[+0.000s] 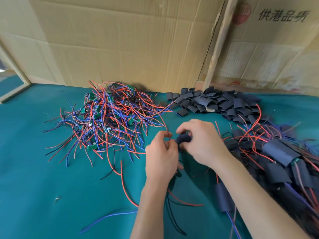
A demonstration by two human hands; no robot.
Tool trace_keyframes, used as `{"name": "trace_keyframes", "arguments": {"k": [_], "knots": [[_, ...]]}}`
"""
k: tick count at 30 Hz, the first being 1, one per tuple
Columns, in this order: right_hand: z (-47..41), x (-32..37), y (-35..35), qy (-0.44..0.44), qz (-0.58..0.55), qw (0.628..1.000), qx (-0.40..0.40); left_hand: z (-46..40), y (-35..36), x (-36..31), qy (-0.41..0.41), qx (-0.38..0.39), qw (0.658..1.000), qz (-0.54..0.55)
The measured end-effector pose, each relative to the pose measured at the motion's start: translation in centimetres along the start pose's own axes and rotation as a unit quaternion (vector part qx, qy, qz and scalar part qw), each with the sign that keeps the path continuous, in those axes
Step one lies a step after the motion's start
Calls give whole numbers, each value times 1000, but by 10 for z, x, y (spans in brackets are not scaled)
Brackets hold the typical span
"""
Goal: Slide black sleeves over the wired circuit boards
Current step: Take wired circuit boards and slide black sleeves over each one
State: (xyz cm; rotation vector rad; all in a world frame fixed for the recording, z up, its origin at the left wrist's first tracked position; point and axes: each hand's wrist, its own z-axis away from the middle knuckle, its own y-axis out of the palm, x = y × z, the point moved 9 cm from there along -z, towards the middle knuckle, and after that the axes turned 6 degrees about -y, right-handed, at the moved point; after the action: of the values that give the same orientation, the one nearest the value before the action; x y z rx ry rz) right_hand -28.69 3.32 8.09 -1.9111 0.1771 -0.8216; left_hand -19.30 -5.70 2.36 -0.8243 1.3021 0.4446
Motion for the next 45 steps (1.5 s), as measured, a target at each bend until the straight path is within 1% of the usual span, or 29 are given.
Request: {"name": "trace_keyframes", "arguments": {"k": [2, 3, 4, 5, 6, 8, 11, 14, 18, 21, 23, 25, 27, 28, 31, 33, 35, 37, 39, 41, 45], "knots": [[7, -19, -16, 50, -107, 991, -61, -1, 0, 0, 9, -3, 1000, -21], [12, -29, -20, 77, -191, 975, -79, -1, 1, 0, 10, 0, 1000, -24], [18, -35, -21, 91, -279, 952, -89, -1, 2, 0, 11, 7, 1000, -19], [22, -37, -23, 89, -344, 930, -94, 0, 4, -1, 12, 19, 1000, -8], [25, -35, -25, 79, -376, 919, -94, 0, 6, -2, 11, 34, 999, 7], [26, -30, -26, 62, -382, 918, -90, 1, 9, -2, -2, 64, 997, 51], [25, -30, -30, 58, -366, 924, -90, 3, 13, -3, -30, 105, 989, 103], [23, -34, -32, 55, -384, 917, -91, 6, 16, -8, -24, 133, 983, 123], [22, -32, -32, 45, -404, 908, -99, 9, 16, -12, -17, 142, 982, 122], [24, -36, -25, 67, -458, 878, -125, 9, 15, -12, -15, 138, 983, 121], [26, -42, -13, 117, -494, 852, -127, 8, 15, -13, -12, 133, 983, 125], [28, -42, 3, 168, -527, 829, -87, 8, 14, -15, 2, 128, 984, 122], [29, -37, 12, 181, -557, 809, -49, 8, 12, -18, 23, 125, 985, 113], [29, -34, 13, 179, -562, 807, -43, 8, 12, -18, 28, 125, 986, 108], [29, -34, 9, 174, -550, 815, -52, 9, 16, -17, 27, 133, 986, 98], [30, -37, 2, 175, -532, 825, -79, 9, 19, -15, 19, 132, 986, 97], [30, -43, -15, 164, -515, 828, -148, 7, 19, -11, 12, 116, 989, 94], [32, -48, -42, 136, -507, 819, -232, 5, 15, -8, 18, 92, 993, 76], [35, -50, -70, 97, -497, 811, -292, 4, 12, -8, 24, 76, 994, 71], [38, -47, -92, 61, -484, 810, -326, 4, 11, -7, 23, 68, 995, 69], [41, -27, -114, -3, -436, 826, -356, 5, 12, -7, 23, 66, 996, 64]]}}
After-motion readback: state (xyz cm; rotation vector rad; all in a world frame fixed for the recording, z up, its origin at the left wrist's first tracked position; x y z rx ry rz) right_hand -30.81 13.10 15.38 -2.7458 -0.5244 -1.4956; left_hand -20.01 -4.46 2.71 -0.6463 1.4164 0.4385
